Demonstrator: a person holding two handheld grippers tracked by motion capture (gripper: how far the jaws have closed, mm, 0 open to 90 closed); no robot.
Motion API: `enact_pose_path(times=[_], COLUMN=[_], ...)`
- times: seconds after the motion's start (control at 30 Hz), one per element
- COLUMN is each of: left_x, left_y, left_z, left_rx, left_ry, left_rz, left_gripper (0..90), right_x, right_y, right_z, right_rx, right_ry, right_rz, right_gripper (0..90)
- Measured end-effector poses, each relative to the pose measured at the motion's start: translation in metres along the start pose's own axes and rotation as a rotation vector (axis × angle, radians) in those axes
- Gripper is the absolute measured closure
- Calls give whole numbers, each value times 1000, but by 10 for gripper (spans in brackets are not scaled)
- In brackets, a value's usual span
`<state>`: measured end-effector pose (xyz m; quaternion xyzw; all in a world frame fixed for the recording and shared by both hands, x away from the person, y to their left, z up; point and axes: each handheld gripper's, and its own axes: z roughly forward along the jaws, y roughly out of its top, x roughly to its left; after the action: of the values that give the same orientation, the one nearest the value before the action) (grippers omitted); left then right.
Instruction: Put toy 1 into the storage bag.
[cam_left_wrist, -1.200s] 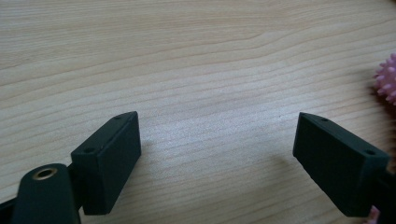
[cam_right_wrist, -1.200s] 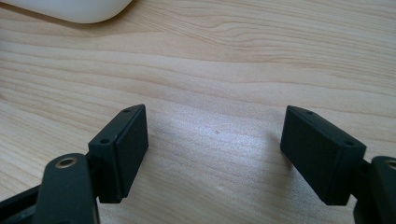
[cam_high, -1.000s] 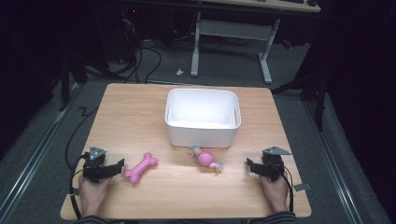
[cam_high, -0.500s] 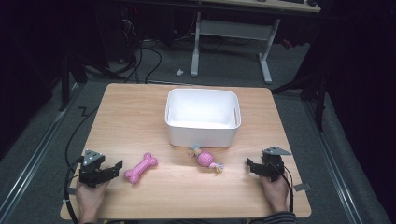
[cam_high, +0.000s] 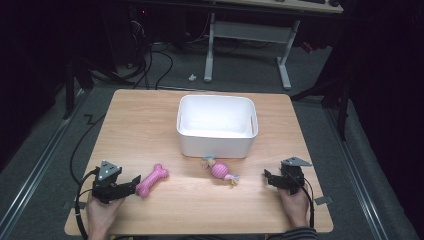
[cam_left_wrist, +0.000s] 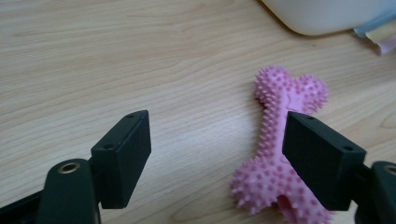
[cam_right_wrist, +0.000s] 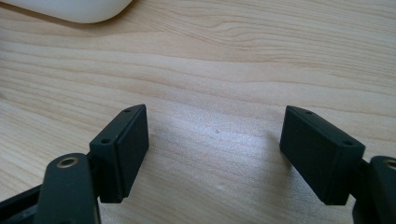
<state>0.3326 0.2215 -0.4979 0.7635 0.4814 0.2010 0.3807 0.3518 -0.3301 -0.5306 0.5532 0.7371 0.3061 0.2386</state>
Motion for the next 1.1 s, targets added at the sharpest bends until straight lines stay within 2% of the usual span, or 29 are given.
enact_pose_path(times=[0.23,0.3,0.47,0.6,0.7,0.83,0.93,1.1], left_x=[-17,-21,-33,-39,-41,-43,-45,-43], left_y=[15,19,26,26,27,27,27,25], left_z=[3,5,13,21,25,32,36,41], left_rx=[7,19,53,85,108,142,166,207], left_ry=[-22,-39,-55,-54,-67,-68,-53,-62], left_rz=[43,50,100,127,126,129,141,130], left_gripper=[243,243,259,284,306,317,318,353], right_x=[0,0,0,0,0,0,0,0], right_y=[0,0,0,0,0,0,0,0], right_z=[0,0,0,0,0,0,0,0], right_rx=[0,0,0,1,0,0,0,0], right_ry=[1,1,1,3,8,8,8,8], right_rz=[0,0,0,1,-10,-10,-10,-10], right_gripper=[239,239,239,239,239,239,239,239])
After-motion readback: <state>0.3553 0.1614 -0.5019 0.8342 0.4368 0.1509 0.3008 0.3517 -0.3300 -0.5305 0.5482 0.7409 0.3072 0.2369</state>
